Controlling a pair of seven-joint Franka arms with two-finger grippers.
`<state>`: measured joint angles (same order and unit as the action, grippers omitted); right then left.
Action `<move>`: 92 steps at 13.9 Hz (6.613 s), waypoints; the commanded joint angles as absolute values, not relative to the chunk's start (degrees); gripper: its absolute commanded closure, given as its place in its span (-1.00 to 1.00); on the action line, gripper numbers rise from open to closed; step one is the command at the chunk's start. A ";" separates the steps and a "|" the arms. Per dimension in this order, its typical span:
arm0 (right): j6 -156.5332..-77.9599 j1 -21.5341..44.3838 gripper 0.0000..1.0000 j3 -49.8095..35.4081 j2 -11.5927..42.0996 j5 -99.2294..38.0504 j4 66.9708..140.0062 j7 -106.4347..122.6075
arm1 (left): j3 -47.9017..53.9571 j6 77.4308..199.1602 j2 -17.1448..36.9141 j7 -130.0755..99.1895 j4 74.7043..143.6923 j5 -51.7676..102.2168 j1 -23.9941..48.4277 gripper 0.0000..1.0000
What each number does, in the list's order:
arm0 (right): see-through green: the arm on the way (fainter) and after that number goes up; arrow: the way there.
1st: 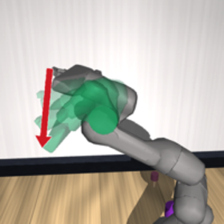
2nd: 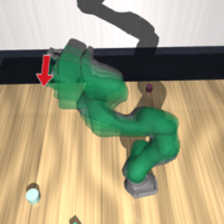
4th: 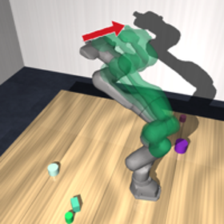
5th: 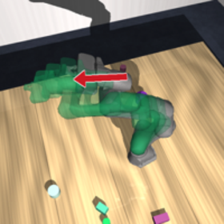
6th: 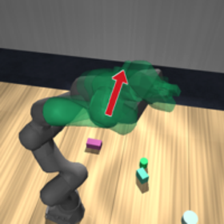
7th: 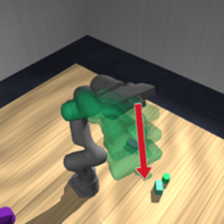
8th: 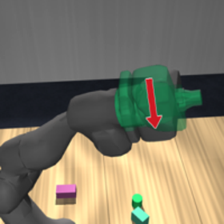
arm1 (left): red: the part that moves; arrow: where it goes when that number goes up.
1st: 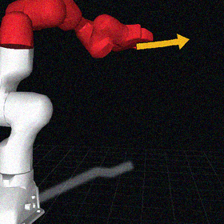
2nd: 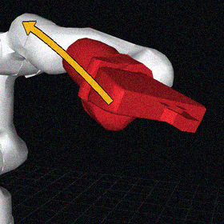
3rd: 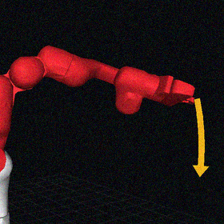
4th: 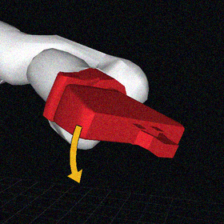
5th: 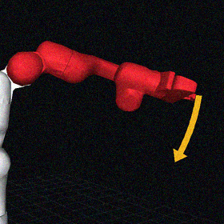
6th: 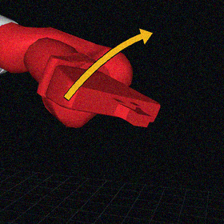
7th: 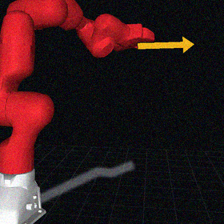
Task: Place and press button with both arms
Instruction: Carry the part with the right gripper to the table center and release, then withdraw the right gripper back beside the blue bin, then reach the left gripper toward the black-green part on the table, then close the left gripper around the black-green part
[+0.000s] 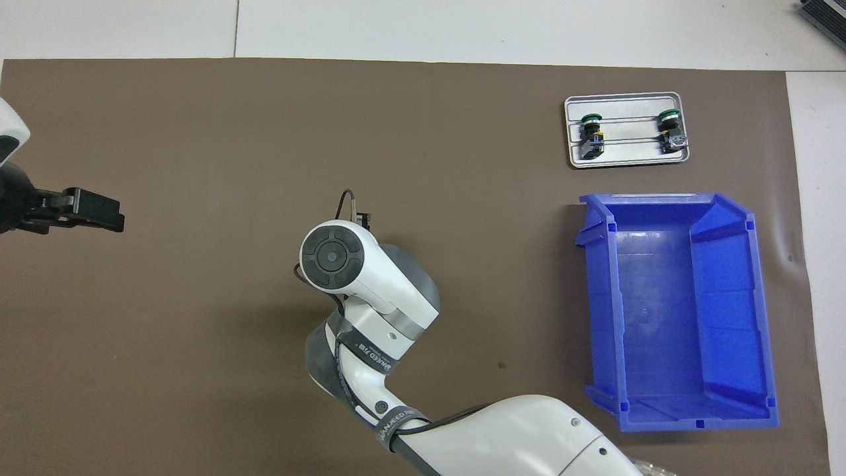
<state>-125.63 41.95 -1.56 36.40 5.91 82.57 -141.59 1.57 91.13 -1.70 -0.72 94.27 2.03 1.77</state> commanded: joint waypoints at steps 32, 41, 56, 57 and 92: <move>-95.82 -2.37 -0.99 -1.14 -1.50 1.05 92.74 -9.16 | 2.64 99.73 -7.46 52.86 106.15 2.90 5.62 -1.00; -91.58 -2.29 -1.00 -1.32 -1.58 1.14 92.37 -2.02 | 2.64 108.98 -5.72 59.33 113.98 3.08 19.23 -1.00; -92.20 -2.46 -1.00 -1.41 -2.90 -2.29 94.83 -5.19 | 2.46 134.12 9.13 47.81 119.62 3.43 30.23 -1.00; -92.28 -2.11 -1.00 -1.41 -2.90 -1.33 94.83 -5.45 | 2.46 134.30 9.84 47.81 119.53 3.34 30.32 -1.00; -93.43 -2.11 -1.00 -2.02 -2.90 1.23 94.75 -6.24 | 1.93 145.81 18.54 44.21 117.86 0.18 31.82 0.38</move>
